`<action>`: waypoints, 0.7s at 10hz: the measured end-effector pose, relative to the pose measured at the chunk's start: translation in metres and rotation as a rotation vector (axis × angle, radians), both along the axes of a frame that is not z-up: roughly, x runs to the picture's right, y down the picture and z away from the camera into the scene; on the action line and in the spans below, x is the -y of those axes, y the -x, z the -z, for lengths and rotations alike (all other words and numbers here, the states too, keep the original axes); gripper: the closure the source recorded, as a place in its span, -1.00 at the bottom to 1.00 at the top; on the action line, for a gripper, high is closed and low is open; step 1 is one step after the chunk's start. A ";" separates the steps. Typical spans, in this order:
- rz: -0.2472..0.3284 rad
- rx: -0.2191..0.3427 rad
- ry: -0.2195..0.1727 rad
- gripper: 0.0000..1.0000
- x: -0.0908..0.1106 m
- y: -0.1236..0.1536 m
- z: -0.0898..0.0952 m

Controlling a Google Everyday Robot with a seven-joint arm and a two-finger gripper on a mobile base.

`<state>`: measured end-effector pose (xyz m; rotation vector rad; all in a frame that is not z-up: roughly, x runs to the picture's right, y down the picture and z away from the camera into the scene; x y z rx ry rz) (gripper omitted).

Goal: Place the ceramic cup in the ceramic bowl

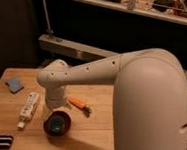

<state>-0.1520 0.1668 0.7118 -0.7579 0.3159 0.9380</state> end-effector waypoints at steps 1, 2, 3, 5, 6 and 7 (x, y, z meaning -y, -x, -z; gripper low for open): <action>-0.040 -0.025 -0.032 -0.60 0.016 -0.010 -0.001; -0.079 -0.047 -0.051 -0.60 0.028 -0.017 -0.002; -0.167 -0.092 -0.083 -0.60 0.051 -0.029 -0.007; -0.298 -0.157 -0.102 -0.60 0.075 -0.046 -0.021; -0.365 -0.197 -0.107 -0.60 0.085 -0.054 -0.033; -0.415 -0.233 -0.108 -0.60 0.091 -0.059 -0.043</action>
